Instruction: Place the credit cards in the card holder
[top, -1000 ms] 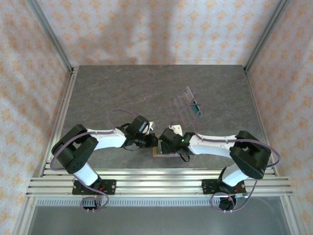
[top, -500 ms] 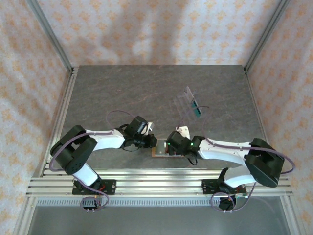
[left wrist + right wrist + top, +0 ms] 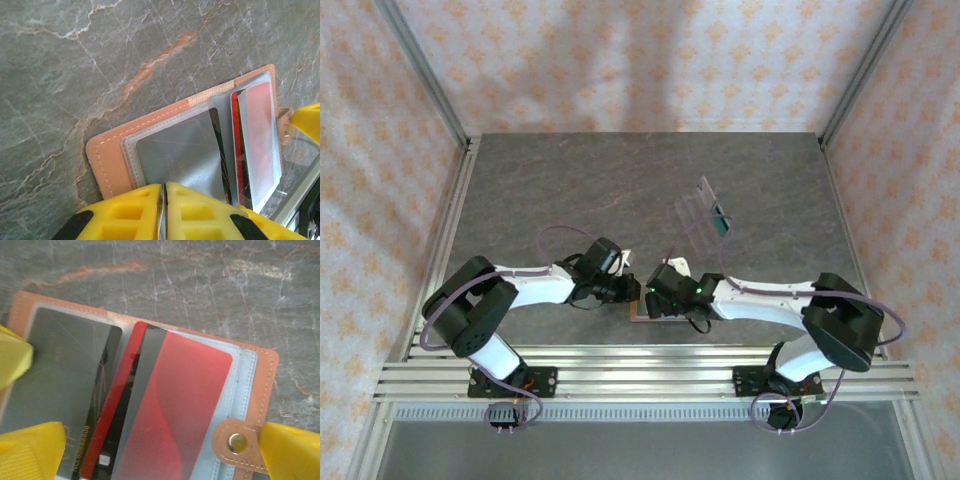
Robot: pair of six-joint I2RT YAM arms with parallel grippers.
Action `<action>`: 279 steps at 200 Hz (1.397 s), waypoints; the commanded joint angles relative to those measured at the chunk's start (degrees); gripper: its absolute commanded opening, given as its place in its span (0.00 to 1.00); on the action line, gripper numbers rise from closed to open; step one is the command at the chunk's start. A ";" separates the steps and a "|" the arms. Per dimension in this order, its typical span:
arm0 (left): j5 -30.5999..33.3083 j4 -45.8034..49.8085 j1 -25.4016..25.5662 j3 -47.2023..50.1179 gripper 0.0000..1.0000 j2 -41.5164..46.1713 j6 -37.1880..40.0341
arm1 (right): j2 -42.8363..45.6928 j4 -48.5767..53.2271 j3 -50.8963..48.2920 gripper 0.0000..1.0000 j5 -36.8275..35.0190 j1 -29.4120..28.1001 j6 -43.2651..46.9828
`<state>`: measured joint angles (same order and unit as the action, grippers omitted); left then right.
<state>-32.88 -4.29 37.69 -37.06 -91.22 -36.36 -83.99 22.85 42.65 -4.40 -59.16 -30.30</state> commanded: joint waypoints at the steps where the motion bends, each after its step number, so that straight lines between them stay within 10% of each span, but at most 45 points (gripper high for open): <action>1: 2.48 5.20 -0.70 0.33 0.15 -0.72 0.91 | -0.12 3.19 -0.44 0.99 -6.51 -0.65 -2.87; 99: 2.56 5.03 -0.69 0.57 0.15 -0.62 0.81 | 10.14 8.63 -3.06 0.99 -6.53 -0.69 -2.18; 279: 2.30 6.69 -0.69 -0.49 0.14 -0.81 2.11 | 0.96 6.88 -0.55 0.99 -4.19 5.95 -2.04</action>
<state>-32.73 -3.20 37.71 -37.45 -91.22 -35.90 -85.25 25.63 43.00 -6.20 -54.39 -31.51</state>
